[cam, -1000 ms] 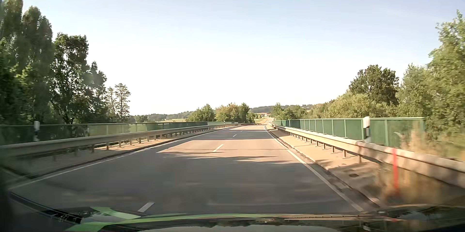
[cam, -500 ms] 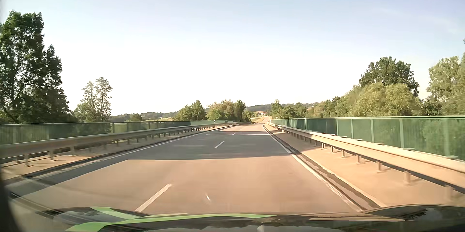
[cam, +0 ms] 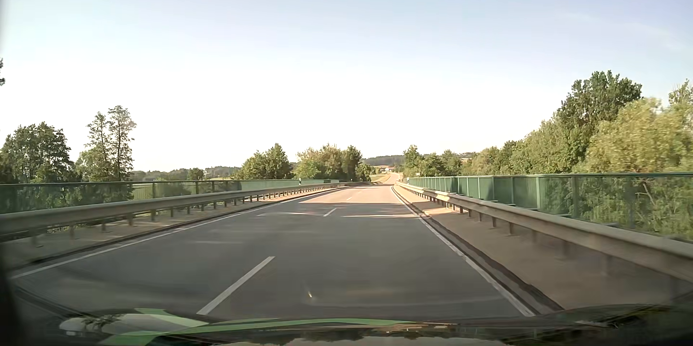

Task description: Follow the waypoints while adhering to traffic rules and regulations

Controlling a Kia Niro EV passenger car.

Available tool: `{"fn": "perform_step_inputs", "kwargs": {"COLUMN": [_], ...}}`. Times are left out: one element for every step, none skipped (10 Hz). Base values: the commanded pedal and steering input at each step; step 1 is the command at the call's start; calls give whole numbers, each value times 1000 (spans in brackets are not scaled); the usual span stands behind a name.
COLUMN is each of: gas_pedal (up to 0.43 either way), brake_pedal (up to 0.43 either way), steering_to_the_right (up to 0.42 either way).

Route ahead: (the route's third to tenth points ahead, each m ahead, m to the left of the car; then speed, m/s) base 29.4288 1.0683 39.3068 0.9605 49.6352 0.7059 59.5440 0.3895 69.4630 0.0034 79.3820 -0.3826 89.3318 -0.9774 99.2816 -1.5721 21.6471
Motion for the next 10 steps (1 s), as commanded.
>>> {"fn": "perform_step_inputs", "kwargs": {"gas_pedal": [209, 209, 220, 220, 220, 220, 220, 220, 220, 209], "brake_pedal": [0, 0, 0, 0, 0, 0, 0, 0, 0, 0], "steering_to_the_right": [1, 1, 2, 1, 1, 1, 0, 1, 0, 1]}}
